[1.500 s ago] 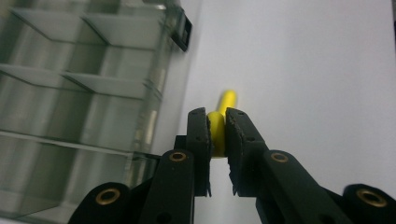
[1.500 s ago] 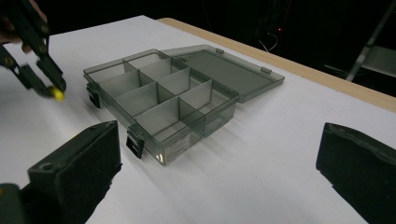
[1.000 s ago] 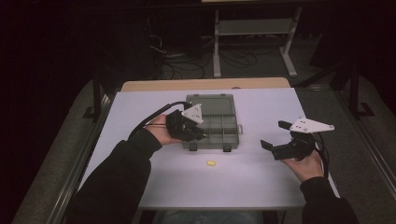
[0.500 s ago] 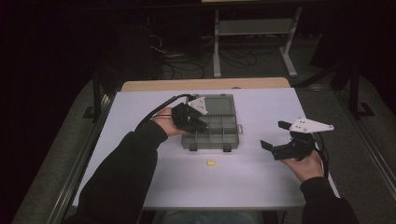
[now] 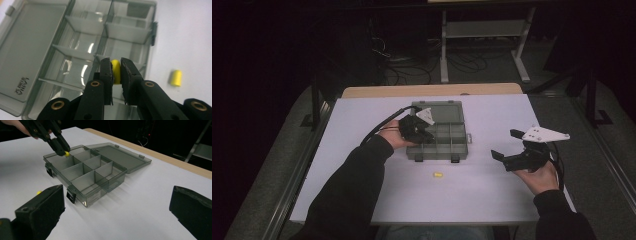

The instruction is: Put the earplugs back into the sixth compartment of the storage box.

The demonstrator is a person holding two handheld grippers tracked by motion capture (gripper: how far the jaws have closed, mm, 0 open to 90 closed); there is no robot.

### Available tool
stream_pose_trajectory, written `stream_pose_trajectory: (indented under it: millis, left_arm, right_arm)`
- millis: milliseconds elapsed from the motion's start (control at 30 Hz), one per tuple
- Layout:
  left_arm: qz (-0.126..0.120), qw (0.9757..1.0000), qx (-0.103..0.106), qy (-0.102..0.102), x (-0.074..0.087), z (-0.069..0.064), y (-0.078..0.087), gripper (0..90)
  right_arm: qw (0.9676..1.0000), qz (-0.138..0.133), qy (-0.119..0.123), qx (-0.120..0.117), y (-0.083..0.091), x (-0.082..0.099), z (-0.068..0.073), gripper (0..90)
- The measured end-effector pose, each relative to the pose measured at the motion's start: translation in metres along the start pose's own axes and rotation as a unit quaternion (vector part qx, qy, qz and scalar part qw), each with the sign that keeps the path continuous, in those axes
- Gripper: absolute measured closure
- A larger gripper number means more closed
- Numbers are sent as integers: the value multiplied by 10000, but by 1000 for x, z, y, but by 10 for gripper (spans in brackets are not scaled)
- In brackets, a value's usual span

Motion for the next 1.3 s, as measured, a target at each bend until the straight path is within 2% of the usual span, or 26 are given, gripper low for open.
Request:
stream_pose_trajectory:
  millis: [100, 233, 367, 500, 533, 633, 667, 700, 767, 800, 933, 1067, 1133, 1167, 1300]
  left_arm:
    - [68, 10000, -37, 62, 7, 4, -8, 800]
    - [-47, 9997, -2, 232, 15, 8, -14, 800]
    - [52, 9998, 30, 175, 19, 7, -20, 791]
    - [-2, 9998, 80, 174, 18, 7, -18, 758]
    - [-3, 9998, 80, 157, 17, 6, -17, 725]
    - [-87, 9997, 87, 200, 15, 6, -12, 678]
    - [-116, 9997, 89, 200, 14, 6, -10, 629]
    - [-126, 9997, 81, 207, 13, 5, -8, 629]
    - [-184, 9996, 146, 174, 11, 3, -3, 590]
    - [-220, 9995, 167, 129, 8, 1, 0, 542]
    - [-393, 9989, 231, 59, -1, -5, 12, 475]
    - [-623, 9974, 347, 125, -10, -10, 25, 404]
    - [-659, 9972, 357, 65, -14, -13, 31, 338]
    - [-721, 9967, 358, 63, -16, -16, 34, 338]
    - [-898, 9954, 318, 65, -22, -23, 45, 243]
  right_arm:
    - [10000, 6, 3, -5, 0, 0, 0, 0]
    - [10000, 12, -1, -4, -1, 0, 0, 0]
    - [10000, 35, -1, -8, -1, 0, 0, 0]
    - [10000, 46, 0, -9, -2, 0, 0, 0]
    - [10000, 47, 4, -16, -2, 0, 0, 0]
    - [10000, 48, 12, -21, -2, 0, 0, 0]
    - [10000, 43, 9, -18, -1, 0, 0, 0]
    - [10000, 43, 9, -18, -1, 0, 0, 0]
    - [10000, 61, -10, -23, -2, 1, 0, 0]
    - [10000, 85, -6, -25, -2, 1, 0, 0]
    - [10000, 85, 4, -29, -2, 1, 0, 0]
    - [10000, 78, 5, -21, -2, 1, 0, 0]
    - [10000, 80, 7, -30, -2, 1, 0, 0]
    - [10000, 80, 7, -30, -2, 1, 0, 0]
    - [10000, 83, 11, -34, -2, 1, 0, 0]
Point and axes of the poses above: each handheld gripper's, and its own axes: y roughly backward along the jaws, x roughly out of its underside, z roughly to its left, the point moved 2 cm from there along -y, roughly forward along the jaws, and after that the axes turned 7 degrees about -z, right-handed, at the moved point
